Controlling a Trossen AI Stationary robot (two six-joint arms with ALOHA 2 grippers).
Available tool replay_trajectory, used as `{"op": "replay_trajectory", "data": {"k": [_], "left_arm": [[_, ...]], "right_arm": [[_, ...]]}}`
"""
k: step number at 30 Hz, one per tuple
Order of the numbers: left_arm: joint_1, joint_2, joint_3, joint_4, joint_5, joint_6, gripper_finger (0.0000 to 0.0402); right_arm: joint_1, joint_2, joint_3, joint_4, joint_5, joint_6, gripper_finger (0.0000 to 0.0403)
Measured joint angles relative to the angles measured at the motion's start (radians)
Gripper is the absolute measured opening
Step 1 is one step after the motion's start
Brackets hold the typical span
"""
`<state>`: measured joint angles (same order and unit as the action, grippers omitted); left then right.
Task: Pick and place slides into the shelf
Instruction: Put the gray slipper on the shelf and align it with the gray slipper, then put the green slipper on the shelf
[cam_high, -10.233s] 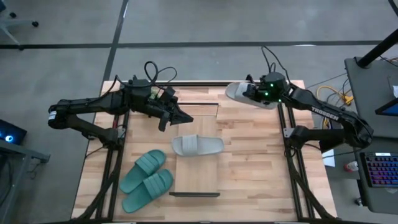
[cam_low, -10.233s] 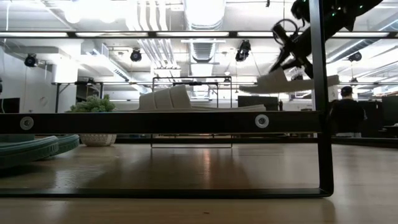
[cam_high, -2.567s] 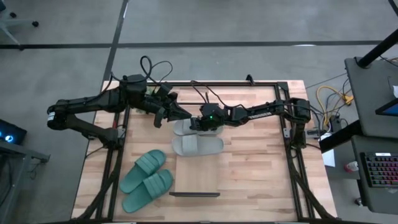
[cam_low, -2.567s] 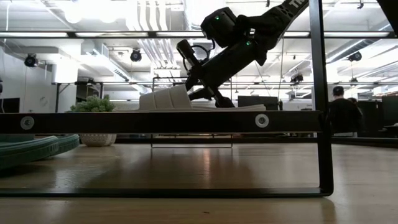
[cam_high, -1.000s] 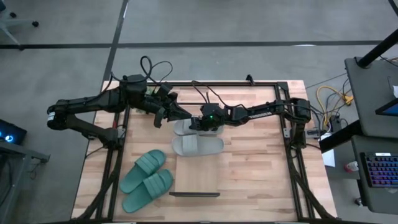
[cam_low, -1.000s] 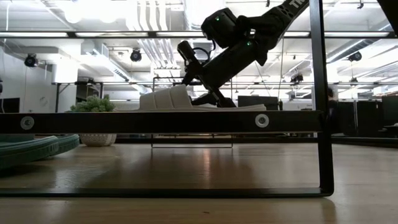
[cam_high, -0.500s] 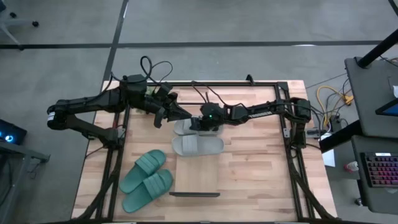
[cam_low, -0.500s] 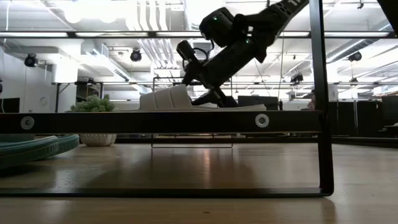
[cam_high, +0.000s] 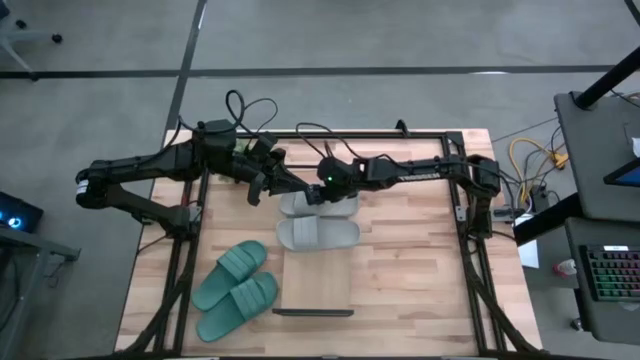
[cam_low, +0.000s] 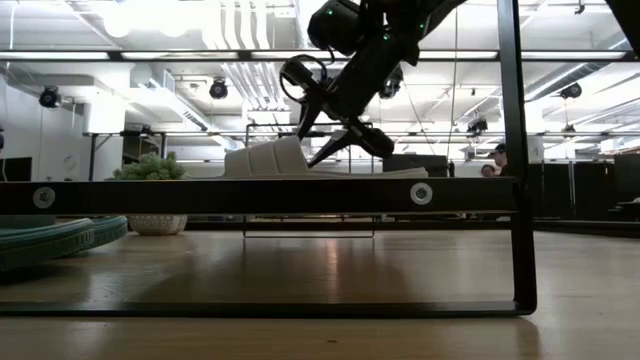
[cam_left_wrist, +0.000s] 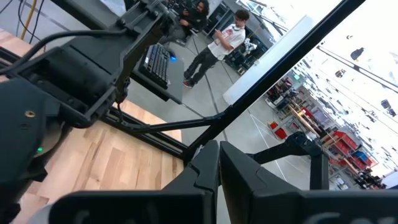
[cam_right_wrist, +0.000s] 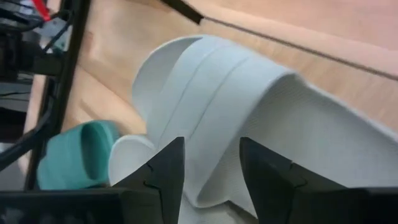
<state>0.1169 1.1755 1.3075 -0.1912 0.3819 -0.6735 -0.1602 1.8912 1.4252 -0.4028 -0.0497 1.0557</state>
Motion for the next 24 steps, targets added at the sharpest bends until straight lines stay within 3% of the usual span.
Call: {"op": "replay_trajectory", "data": {"k": [13,18,24], "left_arm": [[0.0,0.0,0.0,0.0,0.002,-0.001,0.0],[0.001,0.0,0.0,-0.004,0.051,-0.001,0.0],[0.002,-0.014,0.0,-0.086,0.057,0.0,0.0]], "right_arm": [[-0.004,-0.002,0.01,-0.106,0.003,-0.008,0.0171],[-0.004,-0.006,0.015,-0.124,0.001,-0.016,0.0178],[-0.004,-0.03,0.025,-0.14,-0.002,-0.018,0.018]]}}
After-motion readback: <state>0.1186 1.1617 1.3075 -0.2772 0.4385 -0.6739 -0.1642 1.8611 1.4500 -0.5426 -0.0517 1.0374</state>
